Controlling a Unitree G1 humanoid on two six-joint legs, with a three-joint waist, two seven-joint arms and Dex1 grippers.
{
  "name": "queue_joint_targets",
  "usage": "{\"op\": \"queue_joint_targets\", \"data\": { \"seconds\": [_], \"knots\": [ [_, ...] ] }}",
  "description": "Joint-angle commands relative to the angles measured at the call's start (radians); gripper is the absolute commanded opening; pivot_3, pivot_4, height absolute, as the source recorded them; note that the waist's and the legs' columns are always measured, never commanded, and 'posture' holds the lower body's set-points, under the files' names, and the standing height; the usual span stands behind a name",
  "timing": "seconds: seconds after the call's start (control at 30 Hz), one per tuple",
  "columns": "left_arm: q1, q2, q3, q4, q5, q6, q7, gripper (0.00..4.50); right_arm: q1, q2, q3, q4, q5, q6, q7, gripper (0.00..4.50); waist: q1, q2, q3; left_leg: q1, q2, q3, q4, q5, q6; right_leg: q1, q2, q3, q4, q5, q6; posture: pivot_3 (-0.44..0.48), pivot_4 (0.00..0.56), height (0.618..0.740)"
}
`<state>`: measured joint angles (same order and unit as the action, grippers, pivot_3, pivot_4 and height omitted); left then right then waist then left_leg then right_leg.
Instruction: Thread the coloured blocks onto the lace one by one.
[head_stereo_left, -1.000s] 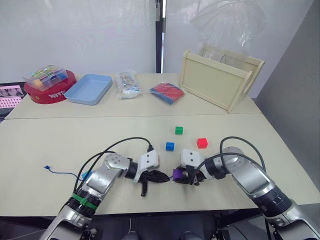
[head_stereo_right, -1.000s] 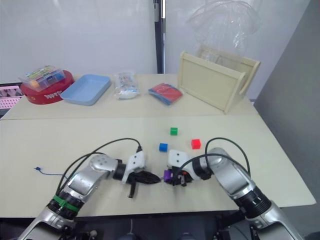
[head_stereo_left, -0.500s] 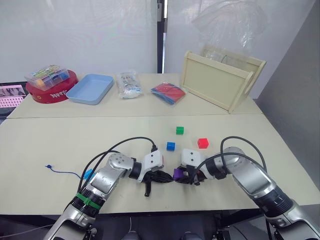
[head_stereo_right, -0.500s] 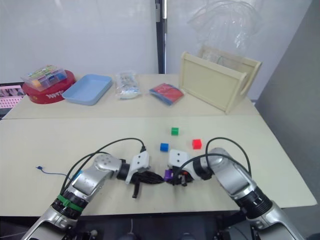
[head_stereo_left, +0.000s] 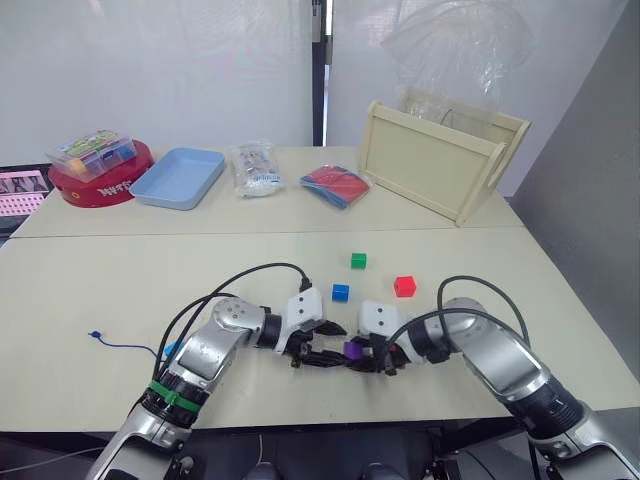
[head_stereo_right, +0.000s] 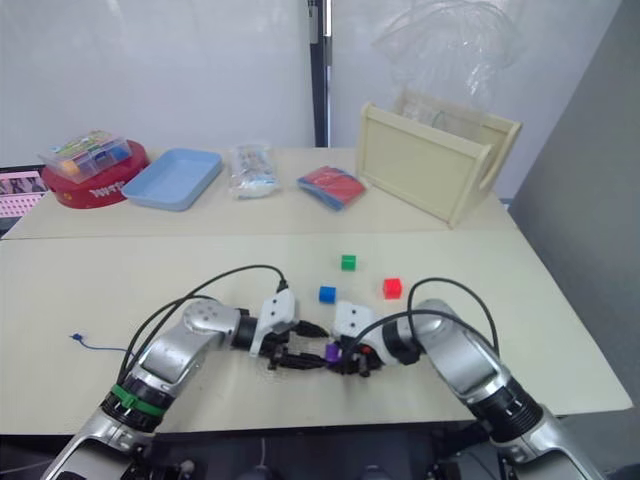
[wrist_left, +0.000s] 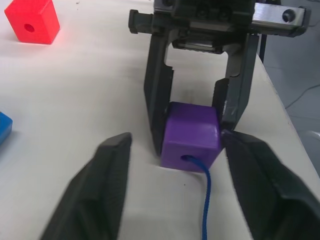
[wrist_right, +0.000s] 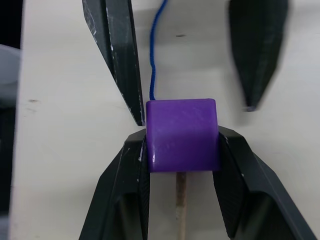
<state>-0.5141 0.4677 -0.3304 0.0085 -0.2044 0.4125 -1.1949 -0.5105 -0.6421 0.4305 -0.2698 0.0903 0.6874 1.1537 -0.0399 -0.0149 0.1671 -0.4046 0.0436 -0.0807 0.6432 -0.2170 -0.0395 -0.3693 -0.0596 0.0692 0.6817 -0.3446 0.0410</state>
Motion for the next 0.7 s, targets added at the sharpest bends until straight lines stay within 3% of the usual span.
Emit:
{"op": "queue_joint_targets", "data": {
  "seconds": [0.03, 0.23, 0.27, 0.6, 0.7],
  "knots": [
    [-0.014, -0.002, -0.008, -0.012, 0.007, -0.025, 0.004, 4.48, -0.001, -0.003, -0.028, -0.049, 0.025, 0.008, -0.019, 2.22, 0.001, 0.0, 0.0, 0.0, 0.0, 0.0, 0.0, 0.0, 0.0, 0.0, 0.0, 0.0, 0.0, 0.0, 0.0, 0.0, 0.15, 0.74],
    [-0.019, -0.031, -0.041, -0.003, 0.014, -0.039, 0.0, 4.5, 0.021, -0.05, -0.09, -0.105, 0.063, 0.071, -0.047, 4.29, 0.007, 0.0, 0.0, -0.001, 0.0, 0.0, 0.0, 0.0, 0.0, 0.0, 0.0, 0.0, -0.001, 0.0, 0.0, 0.0, 0.15, 0.74],
    [-0.023, -0.039, -0.048, 0.004, 0.018, -0.044, 0.004, 4.5, 0.031, -0.062, -0.107, -0.119, 0.072, 0.083, -0.052, 4.44, 0.008, 0.0, 0.0, -0.001, 0.0, 0.0, 0.0, 0.0, 0.0, 0.0, 0.0, 0.0, -0.001, 0.0, 0.0, 0.0, 0.15, 0.74],
    [-0.051, -0.094, -0.093, 0.097, 0.071, -0.112, 0.015, 4.5, 0.148, -0.162, -0.208, -0.226, 0.138, 0.117, -0.1, 4.44, 0.02, 0.0, 0.0, -0.001, -0.001, 0.0, 0.0, 0.0, 0.0, 0.0, 0.0, 0.0, -0.001, 0.0, 0.0, 0.0, 0.15, 0.74],
    [-0.053, -0.108, -0.101, 0.108, 0.076, -0.124, 0.009, 3.76, 0.185, -0.17, -0.216, -0.238, 0.145, 0.105, -0.122, 4.5, 0.023, 0.0, 0.0, -0.001, -0.001, 0.0, 0.0, 0.0, 0.0, 0.0, 0.0, 0.0, -0.001, 0.0, 0.0, 0.0, 0.15, 0.74]
  ]
}}
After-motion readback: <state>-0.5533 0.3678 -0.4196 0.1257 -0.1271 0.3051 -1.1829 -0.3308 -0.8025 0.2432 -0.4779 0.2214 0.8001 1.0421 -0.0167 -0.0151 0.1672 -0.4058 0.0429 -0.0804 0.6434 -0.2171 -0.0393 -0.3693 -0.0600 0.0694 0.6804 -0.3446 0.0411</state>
